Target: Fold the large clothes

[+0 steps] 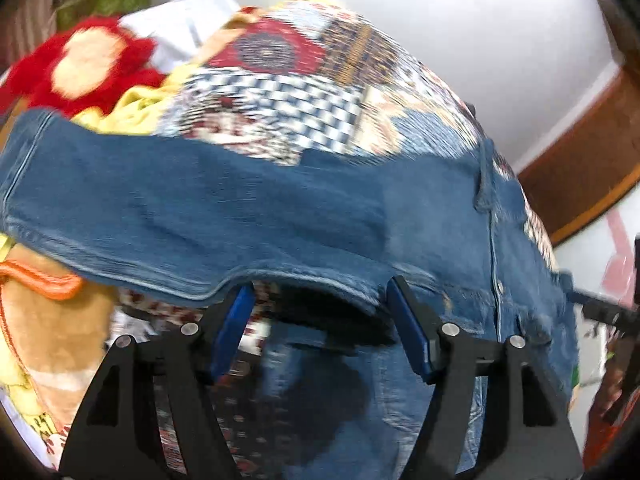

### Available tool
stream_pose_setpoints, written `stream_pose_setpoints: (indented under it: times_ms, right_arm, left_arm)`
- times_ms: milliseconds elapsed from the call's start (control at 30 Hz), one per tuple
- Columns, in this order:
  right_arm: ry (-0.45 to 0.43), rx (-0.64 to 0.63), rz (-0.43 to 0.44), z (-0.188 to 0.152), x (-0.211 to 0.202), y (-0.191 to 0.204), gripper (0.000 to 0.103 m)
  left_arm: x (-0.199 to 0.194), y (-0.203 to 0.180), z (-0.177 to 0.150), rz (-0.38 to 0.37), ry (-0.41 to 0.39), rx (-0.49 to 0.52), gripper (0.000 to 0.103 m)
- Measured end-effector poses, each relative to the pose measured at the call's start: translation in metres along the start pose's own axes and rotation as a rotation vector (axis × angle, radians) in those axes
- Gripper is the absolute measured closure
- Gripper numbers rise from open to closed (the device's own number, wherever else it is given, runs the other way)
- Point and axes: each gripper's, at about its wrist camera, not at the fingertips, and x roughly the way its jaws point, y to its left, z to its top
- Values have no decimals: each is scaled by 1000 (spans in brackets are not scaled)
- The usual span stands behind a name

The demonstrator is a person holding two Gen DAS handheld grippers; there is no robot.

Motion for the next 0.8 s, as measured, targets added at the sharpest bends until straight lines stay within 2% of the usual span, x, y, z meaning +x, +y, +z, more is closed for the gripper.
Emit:
stream_pose_setpoints:
  times_ms: [133, 267, 433, 567, 667, 800]
  right_arm:
    - [21, -8, 7, 1, 11, 8, 1]
    - [27, 1, 0, 5, 16, 7, 1]
    - [39, 34, -4, 9, 22, -2, 1]
    - [43, 46, 1, 7, 25, -6, 1]
    - [56, 47, 7, 5, 29, -8, 1]
    - [65, 40, 15, 4, 33, -6, 1]
  left_arm:
    - [-6, 51, 3, -16, -19, -164, 35]
    - [-5, 86, 7, -26, -46, -267, 35]
    - [5, 114, 8, -126, -33, -411, 35]
    - [1, 99, -3, -132, -17, -377, 35]
    - [4, 87, -22, -132, 29, -341, 35]
    - [13, 98, -32, -91, 42, -380, 35]
